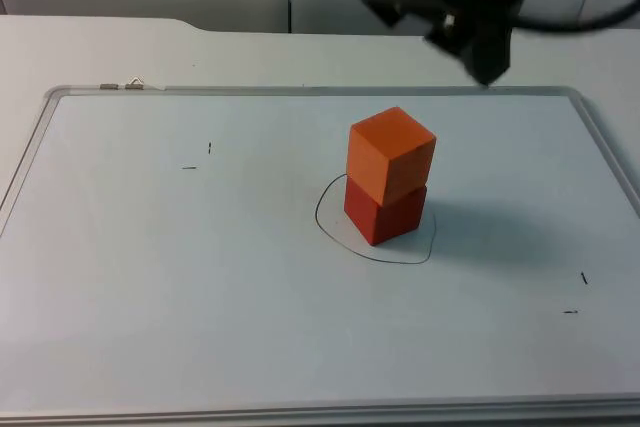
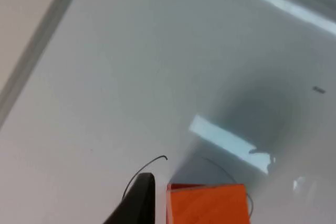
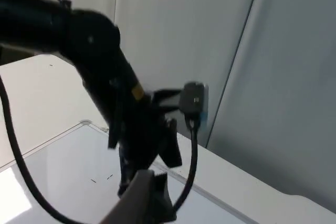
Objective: Pick up one cube with the left hand and another cube with the right hand. First place the cube in the right hand at the target position, then stack the cube in the left hand on top.
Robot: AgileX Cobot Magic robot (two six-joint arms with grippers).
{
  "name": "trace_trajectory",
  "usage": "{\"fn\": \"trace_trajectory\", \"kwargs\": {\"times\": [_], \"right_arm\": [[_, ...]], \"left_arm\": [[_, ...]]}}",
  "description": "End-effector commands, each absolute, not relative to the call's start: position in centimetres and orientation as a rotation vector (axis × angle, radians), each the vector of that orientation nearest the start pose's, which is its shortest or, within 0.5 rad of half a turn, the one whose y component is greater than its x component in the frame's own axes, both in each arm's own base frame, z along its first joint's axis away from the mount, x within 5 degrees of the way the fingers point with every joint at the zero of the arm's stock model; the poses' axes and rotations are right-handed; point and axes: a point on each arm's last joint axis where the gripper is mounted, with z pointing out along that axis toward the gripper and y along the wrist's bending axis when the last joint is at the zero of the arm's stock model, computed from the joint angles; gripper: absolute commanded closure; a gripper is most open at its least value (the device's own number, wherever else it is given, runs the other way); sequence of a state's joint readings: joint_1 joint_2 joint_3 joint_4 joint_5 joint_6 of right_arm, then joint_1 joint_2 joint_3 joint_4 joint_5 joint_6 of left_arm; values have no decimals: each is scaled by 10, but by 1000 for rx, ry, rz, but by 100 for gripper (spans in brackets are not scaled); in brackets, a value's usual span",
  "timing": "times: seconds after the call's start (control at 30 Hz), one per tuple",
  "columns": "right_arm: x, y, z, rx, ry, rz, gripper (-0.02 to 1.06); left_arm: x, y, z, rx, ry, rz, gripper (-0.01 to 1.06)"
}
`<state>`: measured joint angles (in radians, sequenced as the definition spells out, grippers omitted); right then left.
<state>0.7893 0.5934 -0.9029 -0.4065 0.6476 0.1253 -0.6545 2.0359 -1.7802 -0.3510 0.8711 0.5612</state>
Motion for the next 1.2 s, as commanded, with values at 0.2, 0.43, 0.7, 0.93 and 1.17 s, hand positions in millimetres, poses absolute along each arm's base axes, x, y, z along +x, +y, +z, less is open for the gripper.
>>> {"fn": "trace_trajectory", "kwargs": {"times": [0.2,0.43,0.7,0.93,1.17], "right_arm": [[84,54,412,-691,1626,213,0],[83,56,412,-681,1635,264,0],[80,59,411,-694,1645,317,0],[78,61,409,-729,1652,329,0],[78,61,408,-732,1658,328,0]], "left_arm": [[290,-259,392,1319,2062,-487,0],[234,-209,456,1279,2040,-416,0],[169,-153,460,1200,1994,-382,0],[121,-109,422,1143,1987,-326,0],[57,-58,369,981,2024,-396,0]]}}
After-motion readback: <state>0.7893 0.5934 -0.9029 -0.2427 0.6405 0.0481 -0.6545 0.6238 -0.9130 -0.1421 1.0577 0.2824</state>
